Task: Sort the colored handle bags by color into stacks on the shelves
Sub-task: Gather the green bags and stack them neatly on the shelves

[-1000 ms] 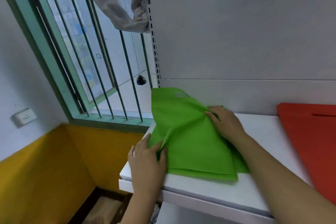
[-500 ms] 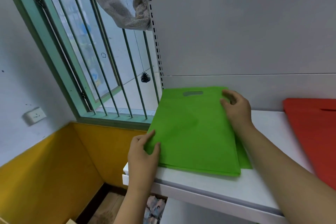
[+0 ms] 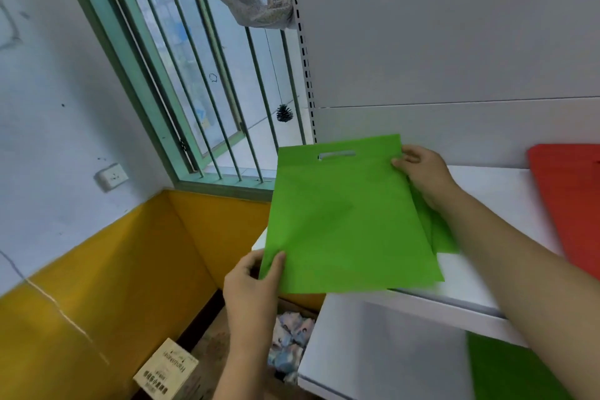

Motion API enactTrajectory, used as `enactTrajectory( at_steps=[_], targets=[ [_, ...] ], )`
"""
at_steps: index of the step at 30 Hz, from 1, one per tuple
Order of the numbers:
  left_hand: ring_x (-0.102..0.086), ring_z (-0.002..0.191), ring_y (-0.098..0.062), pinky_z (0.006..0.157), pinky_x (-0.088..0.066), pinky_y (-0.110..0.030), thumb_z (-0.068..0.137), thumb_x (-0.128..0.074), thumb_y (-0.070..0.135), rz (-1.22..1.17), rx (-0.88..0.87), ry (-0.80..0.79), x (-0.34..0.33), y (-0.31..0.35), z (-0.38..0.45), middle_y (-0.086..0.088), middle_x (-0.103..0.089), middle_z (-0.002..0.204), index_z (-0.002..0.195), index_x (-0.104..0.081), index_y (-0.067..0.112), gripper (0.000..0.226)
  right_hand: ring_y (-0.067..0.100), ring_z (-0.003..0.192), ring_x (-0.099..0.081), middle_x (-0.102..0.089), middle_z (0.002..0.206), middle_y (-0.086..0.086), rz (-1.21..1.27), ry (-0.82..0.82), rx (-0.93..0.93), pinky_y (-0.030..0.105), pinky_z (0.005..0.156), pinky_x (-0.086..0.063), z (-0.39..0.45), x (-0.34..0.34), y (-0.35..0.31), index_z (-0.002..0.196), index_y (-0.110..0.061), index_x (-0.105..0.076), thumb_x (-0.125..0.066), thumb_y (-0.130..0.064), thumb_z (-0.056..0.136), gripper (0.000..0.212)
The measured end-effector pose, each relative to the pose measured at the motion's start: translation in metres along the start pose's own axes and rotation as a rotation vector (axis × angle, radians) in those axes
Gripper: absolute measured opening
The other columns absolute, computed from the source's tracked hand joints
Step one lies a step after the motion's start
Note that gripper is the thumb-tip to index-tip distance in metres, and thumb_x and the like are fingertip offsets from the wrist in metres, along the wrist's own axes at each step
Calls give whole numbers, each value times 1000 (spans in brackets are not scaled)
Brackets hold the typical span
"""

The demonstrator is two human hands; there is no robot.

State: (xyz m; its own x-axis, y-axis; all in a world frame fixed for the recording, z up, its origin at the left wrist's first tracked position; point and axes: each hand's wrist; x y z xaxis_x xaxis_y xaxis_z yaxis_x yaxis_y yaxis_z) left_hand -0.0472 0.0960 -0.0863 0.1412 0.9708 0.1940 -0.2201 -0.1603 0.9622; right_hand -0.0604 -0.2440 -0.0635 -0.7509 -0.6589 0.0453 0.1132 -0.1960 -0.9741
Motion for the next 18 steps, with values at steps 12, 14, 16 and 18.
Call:
enactTrajectory(
  at_steps=[12, 14, 16, 18],
  targets=[
    [-69, 84, -30, 82, -56, -52, 91, -68, 27, 8, 332, -37, 97, -56, -65, -5, -72, 81, 84, -70, 14, 15, 23, 77, -65, -68, 88, 4, -425, -207, 146, 26, 58, -47, -136, -24, -78, 90, -15, -61, -63, -15, 92, 3],
    [-68, 81, -26, 78, -57, -47, 92, -67, 25, 52, 355, -59, 104, -70, -86, -6, -72, 82, 85, -69, 12, 16, 14, 69, -56, -61, 82, -6, -719, -183, 308, 24, 55, -37, -176, -25, -79, 87, -20, -52, -62, -24, 93, 12],
    [-68, 76, -28, 71, -58, -47, 88, -70, 28, 86, 401, -95, 101, -99, -102, -10, -71, 79, 81, -68, 8, 21, 13, 64, -51, -59, 82, -6, -899, -227, 439, 27, 55, -33, -214, -20, -72, 93, -21, -51, -59, -29, 94, 11],
    [-68, 72, -32, 65, -58, -50, 76, -72, 44, 161, 454, -142, 89, -136, -121, -15, -69, 77, 80, -67, 7, 37, 20, 66, -54, -63, 82, 1, -983, -304, 479, 31, 57, -38, -246, -7, -55, 97, -17, -53, -58, -29, 95, 13]
  ],
)
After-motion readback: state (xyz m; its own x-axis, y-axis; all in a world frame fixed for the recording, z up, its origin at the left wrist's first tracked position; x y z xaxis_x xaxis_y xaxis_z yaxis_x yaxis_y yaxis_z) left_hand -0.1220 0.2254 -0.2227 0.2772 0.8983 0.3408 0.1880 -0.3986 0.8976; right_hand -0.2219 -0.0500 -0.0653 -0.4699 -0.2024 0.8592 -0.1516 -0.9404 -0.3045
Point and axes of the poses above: each hand's wrist, its own z-axis towards the middle knuckle, its own x-axis out of the back of the hand, y = z × x
